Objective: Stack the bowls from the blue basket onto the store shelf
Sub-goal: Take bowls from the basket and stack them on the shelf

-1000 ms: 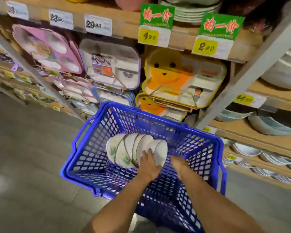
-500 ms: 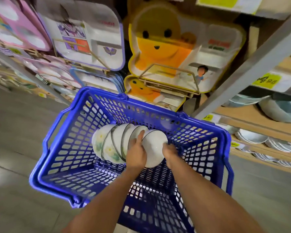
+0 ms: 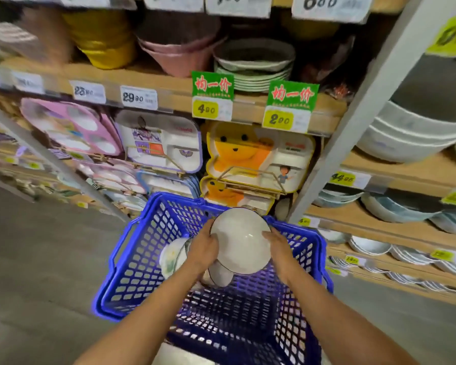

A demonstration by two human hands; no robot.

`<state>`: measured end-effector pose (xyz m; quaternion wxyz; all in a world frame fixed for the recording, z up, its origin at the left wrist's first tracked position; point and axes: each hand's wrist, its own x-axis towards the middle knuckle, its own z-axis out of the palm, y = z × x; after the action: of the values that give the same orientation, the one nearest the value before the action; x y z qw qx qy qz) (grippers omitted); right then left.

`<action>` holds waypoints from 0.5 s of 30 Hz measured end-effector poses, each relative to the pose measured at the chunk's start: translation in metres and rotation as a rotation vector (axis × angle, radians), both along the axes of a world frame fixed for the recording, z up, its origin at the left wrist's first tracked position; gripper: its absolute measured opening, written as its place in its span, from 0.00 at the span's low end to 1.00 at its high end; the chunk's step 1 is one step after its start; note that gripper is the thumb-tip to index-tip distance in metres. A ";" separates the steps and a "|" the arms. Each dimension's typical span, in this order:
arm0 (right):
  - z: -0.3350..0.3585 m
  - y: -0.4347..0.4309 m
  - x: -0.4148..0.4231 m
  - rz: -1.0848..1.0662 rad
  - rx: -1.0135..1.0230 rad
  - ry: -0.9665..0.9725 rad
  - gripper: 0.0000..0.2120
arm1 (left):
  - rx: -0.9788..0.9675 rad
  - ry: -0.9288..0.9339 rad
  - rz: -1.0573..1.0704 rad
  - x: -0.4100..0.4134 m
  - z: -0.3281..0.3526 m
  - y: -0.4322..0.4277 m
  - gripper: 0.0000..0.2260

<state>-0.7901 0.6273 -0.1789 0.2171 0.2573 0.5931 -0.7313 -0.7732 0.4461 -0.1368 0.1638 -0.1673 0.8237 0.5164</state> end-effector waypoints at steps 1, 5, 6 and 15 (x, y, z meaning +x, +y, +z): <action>0.016 0.003 0.002 0.011 -0.055 0.058 0.14 | 0.036 0.005 0.017 -0.003 0.015 -0.001 0.23; 0.079 0.008 0.010 -0.005 -0.144 0.223 0.20 | 0.011 0.086 0.074 -0.012 0.067 0.005 0.21; 0.096 0.009 0.011 -0.058 -0.165 0.276 0.20 | -0.030 0.126 0.060 -0.013 0.080 0.009 0.18; 0.233 0.059 0.049 -0.335 -0.224 0.388 0.15 | 0.455 0.363 0.098 0.010 0.190 0.079 0.16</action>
<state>-0.7408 0.6864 0.0542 0.0026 0.1815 0.4884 -0.8535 -0.7631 0.5247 0.0528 0.0220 -0.0706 0.6936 0.7165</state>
